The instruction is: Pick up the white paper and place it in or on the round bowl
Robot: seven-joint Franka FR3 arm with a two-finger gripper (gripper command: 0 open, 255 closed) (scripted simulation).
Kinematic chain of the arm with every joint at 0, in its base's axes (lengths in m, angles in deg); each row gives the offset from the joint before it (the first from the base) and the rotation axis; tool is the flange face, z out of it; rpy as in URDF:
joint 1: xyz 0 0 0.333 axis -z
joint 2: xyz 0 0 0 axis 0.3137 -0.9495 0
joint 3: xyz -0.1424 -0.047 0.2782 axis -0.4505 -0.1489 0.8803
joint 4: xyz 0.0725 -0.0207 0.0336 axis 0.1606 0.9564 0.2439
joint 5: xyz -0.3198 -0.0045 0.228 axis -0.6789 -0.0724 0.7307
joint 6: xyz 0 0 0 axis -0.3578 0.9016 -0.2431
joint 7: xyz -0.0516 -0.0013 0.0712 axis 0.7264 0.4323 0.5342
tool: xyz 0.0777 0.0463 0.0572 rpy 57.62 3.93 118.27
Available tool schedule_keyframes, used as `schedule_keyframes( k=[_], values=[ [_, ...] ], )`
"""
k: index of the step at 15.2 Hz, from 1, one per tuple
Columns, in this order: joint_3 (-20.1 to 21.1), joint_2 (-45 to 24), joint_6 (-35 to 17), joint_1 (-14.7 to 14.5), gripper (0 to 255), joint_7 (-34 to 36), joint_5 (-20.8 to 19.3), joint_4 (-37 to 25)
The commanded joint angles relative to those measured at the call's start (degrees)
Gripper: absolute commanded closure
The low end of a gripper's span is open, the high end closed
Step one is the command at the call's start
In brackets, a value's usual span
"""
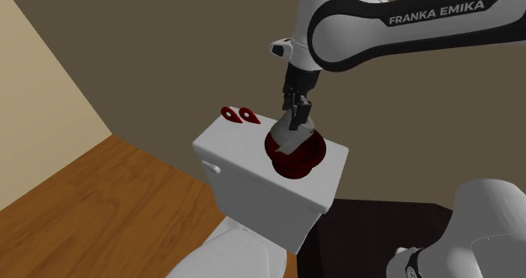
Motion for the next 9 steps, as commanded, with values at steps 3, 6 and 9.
schedule_keyframes(
  k=[3,6,9],
  values=[
    [-0.07,-0.08,-0.42,0.00,255,-0.09,0.03,0.26],
    [-0.07,-0.08,-0.42,0.00,255,-0.09,0.03,0.26],
    [-0.08,-0.08,-0.42,0.00,0,-0.09,0.03,0.27]
  ],
)
